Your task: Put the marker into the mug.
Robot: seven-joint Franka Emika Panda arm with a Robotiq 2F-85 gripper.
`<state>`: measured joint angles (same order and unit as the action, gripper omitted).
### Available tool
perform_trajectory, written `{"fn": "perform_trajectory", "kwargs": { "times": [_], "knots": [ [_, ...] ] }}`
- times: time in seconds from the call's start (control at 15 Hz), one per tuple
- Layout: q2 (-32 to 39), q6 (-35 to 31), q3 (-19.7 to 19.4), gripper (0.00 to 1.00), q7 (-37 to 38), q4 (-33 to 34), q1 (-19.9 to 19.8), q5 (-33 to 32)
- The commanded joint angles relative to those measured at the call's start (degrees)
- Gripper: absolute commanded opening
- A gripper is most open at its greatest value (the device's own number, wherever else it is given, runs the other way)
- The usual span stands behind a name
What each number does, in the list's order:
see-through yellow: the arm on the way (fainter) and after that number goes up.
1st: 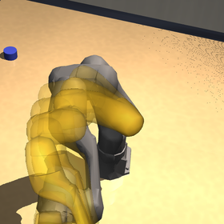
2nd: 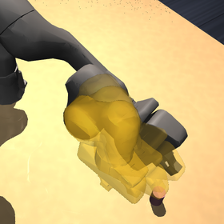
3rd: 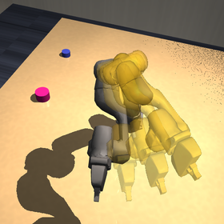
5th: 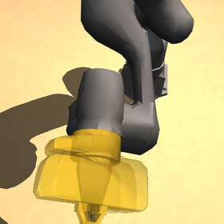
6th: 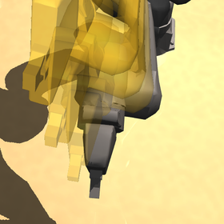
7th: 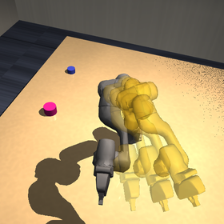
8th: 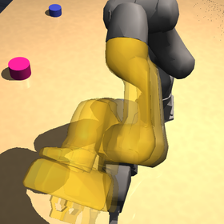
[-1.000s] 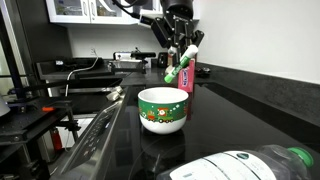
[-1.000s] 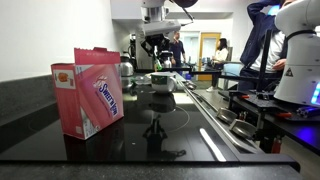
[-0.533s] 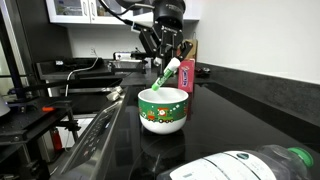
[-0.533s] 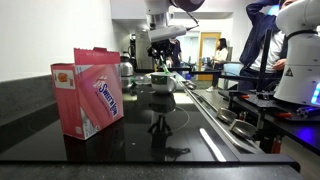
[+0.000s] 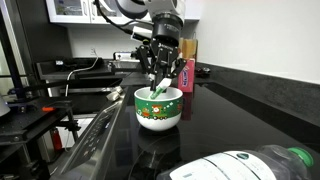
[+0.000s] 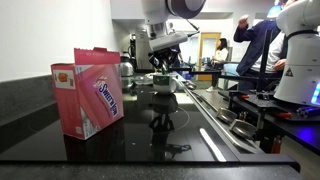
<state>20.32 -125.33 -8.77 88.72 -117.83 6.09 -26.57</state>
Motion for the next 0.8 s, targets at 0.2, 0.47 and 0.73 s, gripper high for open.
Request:
{"fn": "perform_trajectory", "kwargs": {
  "times": [0.2,0.47,0.73],
  "knots": [
    [-0.7,0.9,0.6,0.84,-1.5,1.2,-0.4,1.6],
    [-4.0,-1.2,3.1,1.0,-15.9,-0.2,-4.3,11.0],
    [-6.8,1.3,3.6,1.0,-34.0,0.6,-6.9,20.7]
  ]
}}
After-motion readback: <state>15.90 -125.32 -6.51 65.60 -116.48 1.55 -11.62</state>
